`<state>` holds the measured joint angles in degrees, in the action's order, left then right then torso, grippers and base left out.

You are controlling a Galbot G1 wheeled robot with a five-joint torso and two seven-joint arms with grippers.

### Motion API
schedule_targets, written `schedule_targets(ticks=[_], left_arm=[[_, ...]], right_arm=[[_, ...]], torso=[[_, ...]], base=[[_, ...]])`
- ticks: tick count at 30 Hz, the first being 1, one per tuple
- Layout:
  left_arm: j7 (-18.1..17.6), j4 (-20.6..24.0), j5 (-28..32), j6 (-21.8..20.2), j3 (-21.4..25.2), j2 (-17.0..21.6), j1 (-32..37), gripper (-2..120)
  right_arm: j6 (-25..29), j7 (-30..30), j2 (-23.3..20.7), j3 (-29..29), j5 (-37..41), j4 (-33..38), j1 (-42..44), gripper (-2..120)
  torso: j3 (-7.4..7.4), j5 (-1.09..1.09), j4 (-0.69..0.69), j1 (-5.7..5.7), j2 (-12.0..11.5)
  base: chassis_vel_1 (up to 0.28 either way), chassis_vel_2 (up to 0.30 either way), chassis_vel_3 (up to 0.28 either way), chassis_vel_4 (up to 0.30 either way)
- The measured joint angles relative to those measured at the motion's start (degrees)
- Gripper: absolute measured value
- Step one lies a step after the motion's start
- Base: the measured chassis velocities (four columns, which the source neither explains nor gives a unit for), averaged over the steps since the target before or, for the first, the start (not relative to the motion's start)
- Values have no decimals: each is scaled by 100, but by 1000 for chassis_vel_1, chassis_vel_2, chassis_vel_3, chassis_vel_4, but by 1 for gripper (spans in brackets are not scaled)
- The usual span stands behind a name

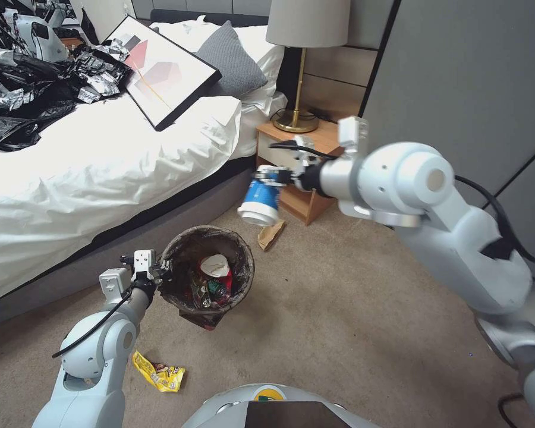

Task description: Pick up the trash bin, then pick up the garbage from the floor and place it into the trash bin.

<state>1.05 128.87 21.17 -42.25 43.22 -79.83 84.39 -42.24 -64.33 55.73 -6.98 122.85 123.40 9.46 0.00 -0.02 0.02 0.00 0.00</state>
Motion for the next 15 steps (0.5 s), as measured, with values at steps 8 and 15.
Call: schedule_targets(ticks=[8, 15], left_arm=[[36, -91, -1, 0, 30, 2, -28, 5], [60, -123, 2, 1, 37, -17, -41, 5]], right_arm=[[1, 556, 456, -959, -263, -441, -332, 54], [3, 881, 958, -1673, -799, -909, -356, 54]], torso=[[0, 0, -2, 0, 0], [0, -1, 0, 0, 0]], base=[[0, 0, 0, 0], [0, 0, 0, 0]])
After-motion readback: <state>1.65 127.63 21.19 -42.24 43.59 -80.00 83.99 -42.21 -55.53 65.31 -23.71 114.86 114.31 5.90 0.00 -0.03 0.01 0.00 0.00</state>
